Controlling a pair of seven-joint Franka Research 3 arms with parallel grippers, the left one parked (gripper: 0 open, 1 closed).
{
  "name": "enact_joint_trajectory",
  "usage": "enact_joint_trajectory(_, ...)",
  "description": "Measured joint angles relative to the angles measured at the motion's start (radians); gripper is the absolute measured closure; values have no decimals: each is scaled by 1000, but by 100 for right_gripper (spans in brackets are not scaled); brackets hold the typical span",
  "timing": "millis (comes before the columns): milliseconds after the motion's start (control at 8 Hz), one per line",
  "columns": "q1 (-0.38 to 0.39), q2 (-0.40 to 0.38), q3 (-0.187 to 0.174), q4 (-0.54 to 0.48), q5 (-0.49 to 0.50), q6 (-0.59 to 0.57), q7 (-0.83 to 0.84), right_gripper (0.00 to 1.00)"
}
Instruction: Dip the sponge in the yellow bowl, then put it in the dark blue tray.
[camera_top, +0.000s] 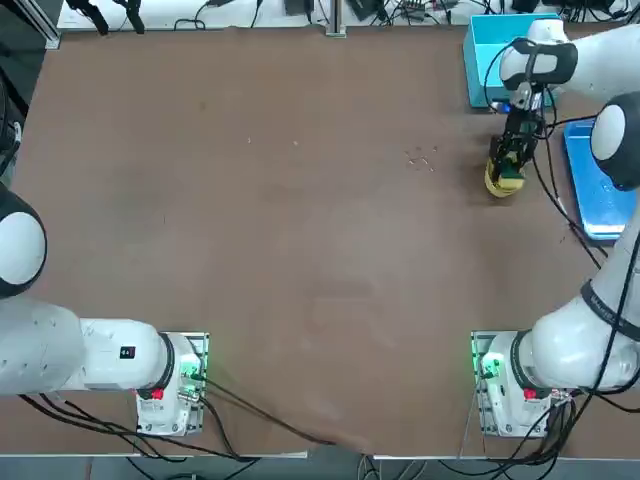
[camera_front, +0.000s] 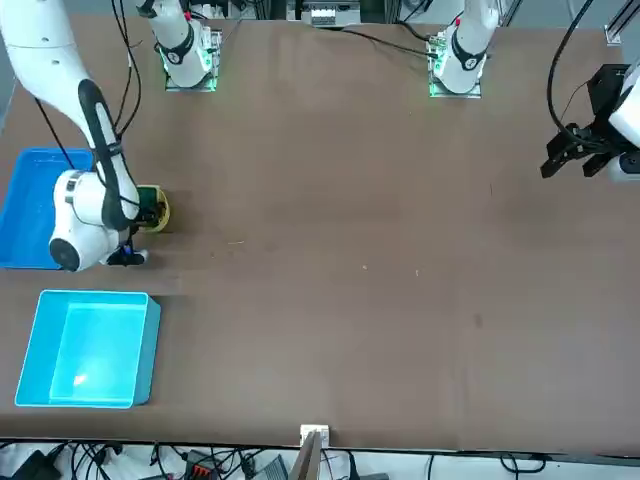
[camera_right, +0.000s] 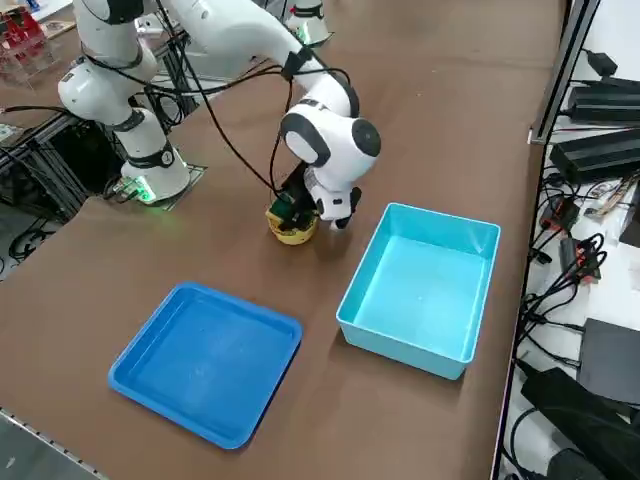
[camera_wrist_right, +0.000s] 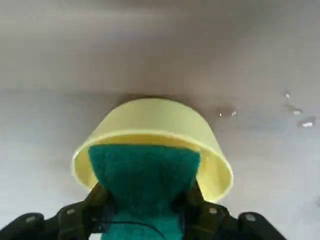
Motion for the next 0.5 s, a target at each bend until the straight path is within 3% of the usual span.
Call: enact_joint_trajectory(500, 4, -41, 1, 39, -1, -138, 0, 35)
